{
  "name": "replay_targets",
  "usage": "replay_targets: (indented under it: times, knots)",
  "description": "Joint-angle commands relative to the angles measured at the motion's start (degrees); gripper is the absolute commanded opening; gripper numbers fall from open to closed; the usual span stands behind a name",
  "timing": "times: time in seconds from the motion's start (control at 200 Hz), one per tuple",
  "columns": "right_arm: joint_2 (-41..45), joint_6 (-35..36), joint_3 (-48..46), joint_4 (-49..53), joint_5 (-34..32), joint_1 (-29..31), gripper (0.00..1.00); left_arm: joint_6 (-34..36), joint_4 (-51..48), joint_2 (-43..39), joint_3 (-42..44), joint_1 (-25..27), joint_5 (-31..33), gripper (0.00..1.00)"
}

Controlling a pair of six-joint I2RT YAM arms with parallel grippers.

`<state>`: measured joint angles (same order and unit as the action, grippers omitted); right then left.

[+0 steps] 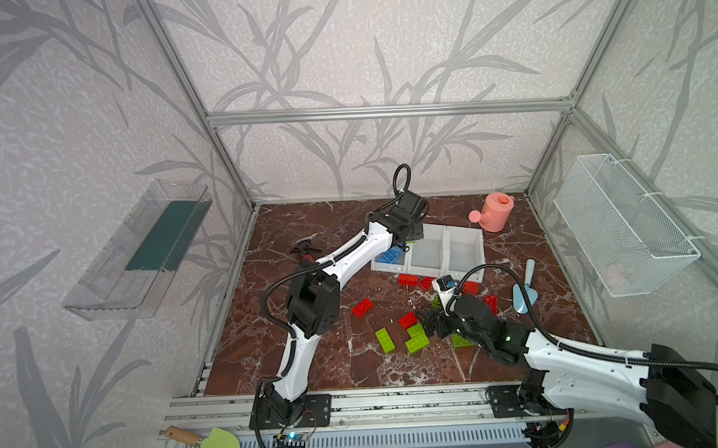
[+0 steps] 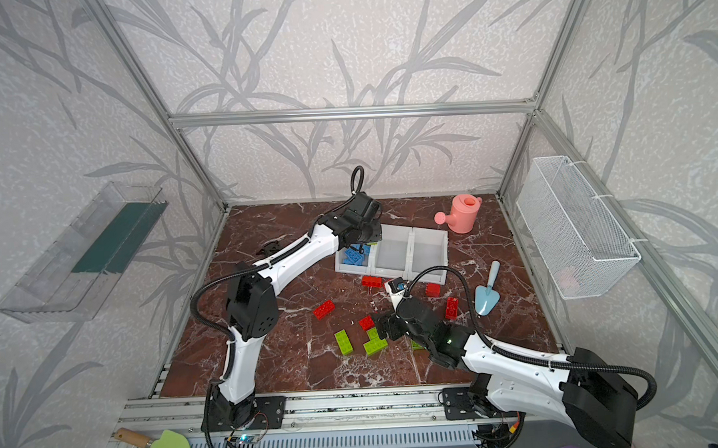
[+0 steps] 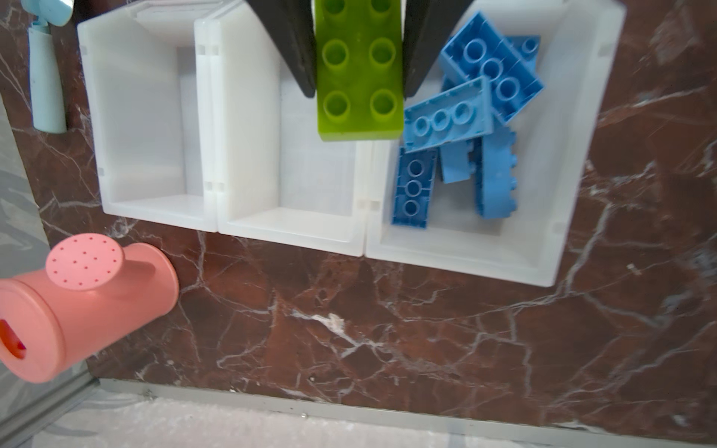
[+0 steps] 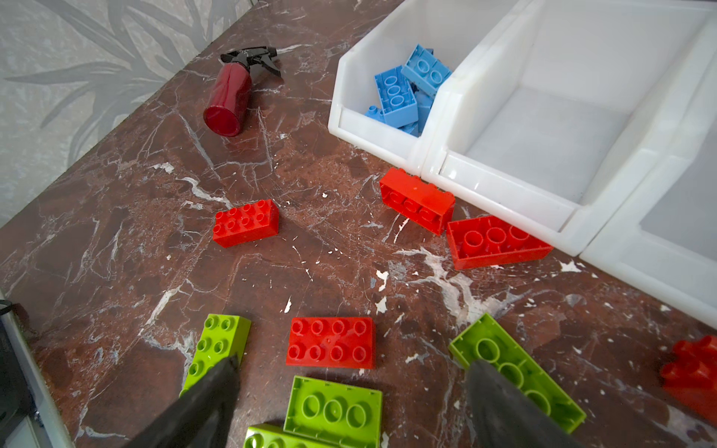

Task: Sort the legos into containers by color
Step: 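Carry the green brick into the middle bin compartment and release, left gripper, then reach the right gripper to a green brick near red bricks and grasp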

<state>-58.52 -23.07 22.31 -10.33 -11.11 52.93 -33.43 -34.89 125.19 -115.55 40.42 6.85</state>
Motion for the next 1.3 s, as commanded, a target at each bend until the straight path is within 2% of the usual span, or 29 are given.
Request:
replay_targets:
  times: [0.0,0.255,0.58,0.645,0.75,0.825,0.955,1.11,1.22,1.295]
  knots:
    - [1.0,0.0,-0.6,-2.0,-1.2,0.3,0.92,3.2,-2.2,3.7,-7.1,1.1,-4.1,0.35]
    - [0.8,0.3,-0.5,-2.2,-1.1,0.3,0.93,4.3,-7.5,11.9,-19.6,1.3,-4.5,0.36]
    - [1.6,0.6,-0.6,-1.5,-2.3,0.3,0.94,4.2,-7.1,11.8,-17.3,1.2,-3.9,0.38]
    - [2.0,0.5,-0.8,-1.4,-2.8,0.2,0.94,4.5,-7.0,11.7,-17.0,1.2,-3.9,0.45]
    - [2.6,0.4,-0.8,-0.5,-4.0,0.2,0.95,5.1,-7.1,11.3,-17.0,1.2,-4.4,0.66]
    - [3.3,0.4,-0.5,1.2,-5.2,0.2,0.95,5.5,-7.1,10.3,-16.2,1.2,-3.7,0.73]
    - [6.3,-0.5,-0.9,3.9,-7.3,0.0,0.97,5.0,-4.5,5.0,-10.4,1.1,-3.0,0.78]
    - [9.6,-2.3,1.0,10.3,-7.4,-2.1,0.97,4.0,0.8,-6.1,2.8,1.1,-1.1,0.8]
    - [8.9,-1.7,4.3,16.6,-5.4,-5.2,0.97,2.6,4.5,-15.7,13.8,1.2,-0.1,0.8]
    - [6.9,-2.6,6.9,20.8,-0.7,-9.9,0.98,1.2,6.7,-22.7,21.7,1.2,0.9,0.8]
